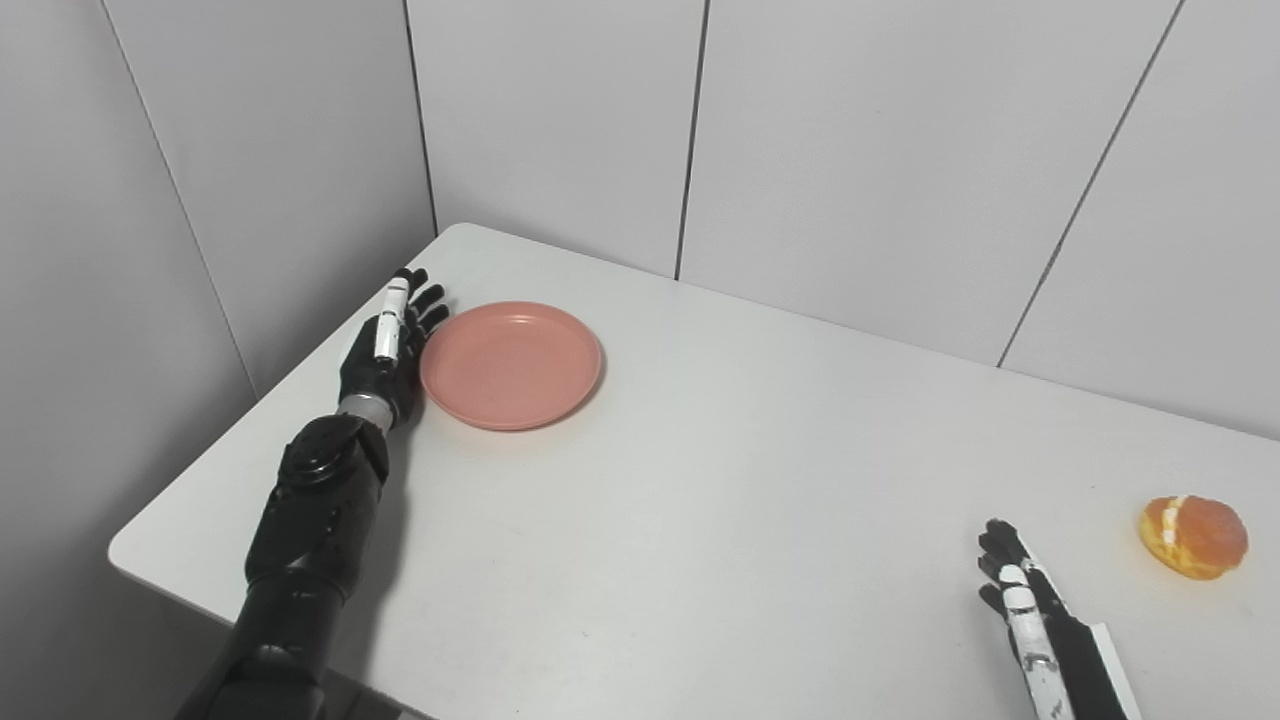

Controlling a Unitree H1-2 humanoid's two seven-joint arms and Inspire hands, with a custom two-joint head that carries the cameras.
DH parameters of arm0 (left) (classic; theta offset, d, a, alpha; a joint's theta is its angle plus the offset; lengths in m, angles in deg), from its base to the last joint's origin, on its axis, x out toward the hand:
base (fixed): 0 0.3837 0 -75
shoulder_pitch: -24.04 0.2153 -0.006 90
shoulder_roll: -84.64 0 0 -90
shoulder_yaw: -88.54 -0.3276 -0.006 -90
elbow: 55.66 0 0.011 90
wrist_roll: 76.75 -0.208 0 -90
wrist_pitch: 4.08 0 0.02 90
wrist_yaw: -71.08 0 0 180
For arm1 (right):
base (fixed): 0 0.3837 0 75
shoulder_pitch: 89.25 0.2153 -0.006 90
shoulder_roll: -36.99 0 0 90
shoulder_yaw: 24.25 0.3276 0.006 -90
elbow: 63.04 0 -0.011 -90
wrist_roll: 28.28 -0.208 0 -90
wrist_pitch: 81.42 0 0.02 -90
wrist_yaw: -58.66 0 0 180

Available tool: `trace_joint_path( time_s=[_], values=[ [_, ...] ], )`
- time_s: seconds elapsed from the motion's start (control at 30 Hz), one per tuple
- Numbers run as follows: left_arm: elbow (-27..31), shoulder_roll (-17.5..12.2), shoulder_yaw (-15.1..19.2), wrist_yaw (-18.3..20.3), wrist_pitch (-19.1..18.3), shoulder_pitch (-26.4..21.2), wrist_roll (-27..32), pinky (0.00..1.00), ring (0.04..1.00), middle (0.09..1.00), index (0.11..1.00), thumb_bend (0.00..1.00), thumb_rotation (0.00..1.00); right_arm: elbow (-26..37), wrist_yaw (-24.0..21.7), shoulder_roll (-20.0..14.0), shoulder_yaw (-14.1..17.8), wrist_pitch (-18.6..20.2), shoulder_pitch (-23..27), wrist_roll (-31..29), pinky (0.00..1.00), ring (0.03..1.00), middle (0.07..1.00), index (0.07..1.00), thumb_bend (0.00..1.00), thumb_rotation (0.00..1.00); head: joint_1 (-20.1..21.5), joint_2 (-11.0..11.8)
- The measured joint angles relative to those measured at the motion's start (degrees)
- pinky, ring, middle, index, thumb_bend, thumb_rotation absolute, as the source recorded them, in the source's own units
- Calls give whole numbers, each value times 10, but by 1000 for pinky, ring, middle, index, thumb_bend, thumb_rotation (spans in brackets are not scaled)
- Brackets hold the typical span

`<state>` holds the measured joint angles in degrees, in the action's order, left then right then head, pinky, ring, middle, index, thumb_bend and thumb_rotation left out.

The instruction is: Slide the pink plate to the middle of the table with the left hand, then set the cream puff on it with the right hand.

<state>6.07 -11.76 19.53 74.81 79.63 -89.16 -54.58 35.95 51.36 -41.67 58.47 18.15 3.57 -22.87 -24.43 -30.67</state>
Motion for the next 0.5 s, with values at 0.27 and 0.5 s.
trace_joint_path(
  time_s=[0.27,0.5],
  values=[
    [34,29,-27,1,-13,8,-1,961,950,947,915,379,1000,0,0,0,-1,0,0,-1,947,941,938,931,94,1000,5,-5],
    [48,39,-45,1,-14,12,-10,951,934,925,894,378,1000,-3,1,2,-1,-2,0,-1,943,934,932,925,93,1000,16,-11]
  ],
)
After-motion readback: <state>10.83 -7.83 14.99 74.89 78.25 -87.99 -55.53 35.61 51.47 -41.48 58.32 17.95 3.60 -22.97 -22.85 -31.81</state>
